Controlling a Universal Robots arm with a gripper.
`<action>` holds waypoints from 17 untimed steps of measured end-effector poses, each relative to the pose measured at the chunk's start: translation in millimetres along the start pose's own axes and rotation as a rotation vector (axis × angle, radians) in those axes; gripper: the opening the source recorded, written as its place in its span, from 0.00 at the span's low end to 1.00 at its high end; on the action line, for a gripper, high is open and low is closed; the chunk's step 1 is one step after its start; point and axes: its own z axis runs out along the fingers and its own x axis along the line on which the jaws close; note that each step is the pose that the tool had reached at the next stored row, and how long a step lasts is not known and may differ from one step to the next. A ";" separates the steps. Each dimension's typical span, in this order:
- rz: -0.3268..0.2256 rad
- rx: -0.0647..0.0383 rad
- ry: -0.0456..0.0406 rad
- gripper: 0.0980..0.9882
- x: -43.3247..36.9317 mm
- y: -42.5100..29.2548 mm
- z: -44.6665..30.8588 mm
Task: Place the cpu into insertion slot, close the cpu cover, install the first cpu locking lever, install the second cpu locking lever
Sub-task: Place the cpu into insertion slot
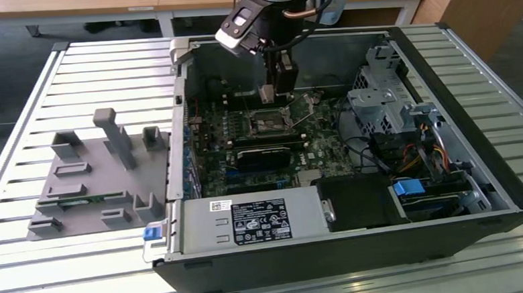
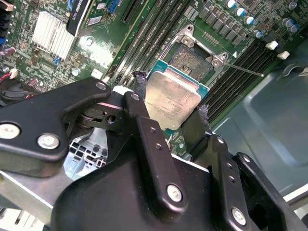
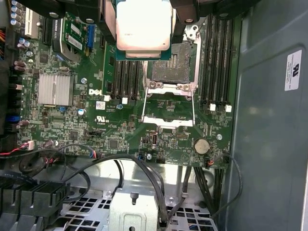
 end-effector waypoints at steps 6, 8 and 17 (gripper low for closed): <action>0.000 0.000 0.0000 0.50 0.1 -0.1 2.6; 0.000 0.000 -0.0001 0.50 0.1 -0.1 3.4; 0.000 0.000 0.0000 0.50 0.3 -0.3 7.5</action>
